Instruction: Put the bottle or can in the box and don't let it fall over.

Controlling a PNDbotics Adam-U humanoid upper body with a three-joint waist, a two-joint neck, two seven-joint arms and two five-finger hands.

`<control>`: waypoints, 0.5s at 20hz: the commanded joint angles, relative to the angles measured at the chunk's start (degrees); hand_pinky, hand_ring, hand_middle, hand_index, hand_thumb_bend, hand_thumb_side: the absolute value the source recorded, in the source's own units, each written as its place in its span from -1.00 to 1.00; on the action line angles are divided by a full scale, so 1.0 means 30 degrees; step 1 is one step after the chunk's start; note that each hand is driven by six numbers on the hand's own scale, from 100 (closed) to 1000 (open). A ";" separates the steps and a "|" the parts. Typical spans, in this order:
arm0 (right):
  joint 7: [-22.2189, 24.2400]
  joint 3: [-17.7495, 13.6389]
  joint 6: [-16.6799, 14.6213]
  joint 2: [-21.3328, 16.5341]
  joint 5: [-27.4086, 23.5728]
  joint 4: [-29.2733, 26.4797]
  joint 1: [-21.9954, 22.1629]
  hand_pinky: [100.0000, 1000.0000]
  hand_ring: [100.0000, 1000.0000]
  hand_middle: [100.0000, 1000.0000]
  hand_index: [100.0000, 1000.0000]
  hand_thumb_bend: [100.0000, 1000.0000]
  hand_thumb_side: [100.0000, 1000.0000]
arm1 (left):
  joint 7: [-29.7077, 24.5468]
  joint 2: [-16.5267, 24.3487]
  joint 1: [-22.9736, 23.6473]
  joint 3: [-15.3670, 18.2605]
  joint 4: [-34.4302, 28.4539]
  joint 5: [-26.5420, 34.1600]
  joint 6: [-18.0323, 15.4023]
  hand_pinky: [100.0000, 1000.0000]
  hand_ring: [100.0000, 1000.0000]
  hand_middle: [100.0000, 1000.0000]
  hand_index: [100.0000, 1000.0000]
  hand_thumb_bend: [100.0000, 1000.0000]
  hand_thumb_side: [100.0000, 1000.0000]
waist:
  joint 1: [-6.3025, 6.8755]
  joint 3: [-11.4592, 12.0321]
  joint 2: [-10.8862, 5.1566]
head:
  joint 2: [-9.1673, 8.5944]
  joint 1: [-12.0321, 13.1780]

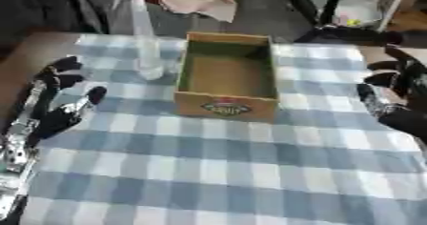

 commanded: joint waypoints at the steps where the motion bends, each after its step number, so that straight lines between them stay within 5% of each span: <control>1: -0.0033 -0.0232 -0.0025 -0.0197 -0.0140 -0.0147 -0.0171 0.56 0.31 0.39 0.89 -0.60 -0.87 | 0.0026 0.0328 -0.0162 0.0215 -0.0194 0.0023 0.0026 0.71 0.48 0.53 0.78 0.23 -0.04 | 0.0025 -0.0010 -0.0358 | -0.0127 0.0064; 10: -0.0043 -0.0276 -0.0020 -0.0188 -0.0111 -0.0118 -0.0047 0.56 0.32 0.39 0.89 -0.60 -0.86 | 0.0431 0.0370 -0.0198 0.0303 -0.0059 0.0060 0.0213 0.70 0.47 0.52 0.79 0.23 -0.04 | 0.0049 -0.0044 -0.0485 | -0.0100 0.0057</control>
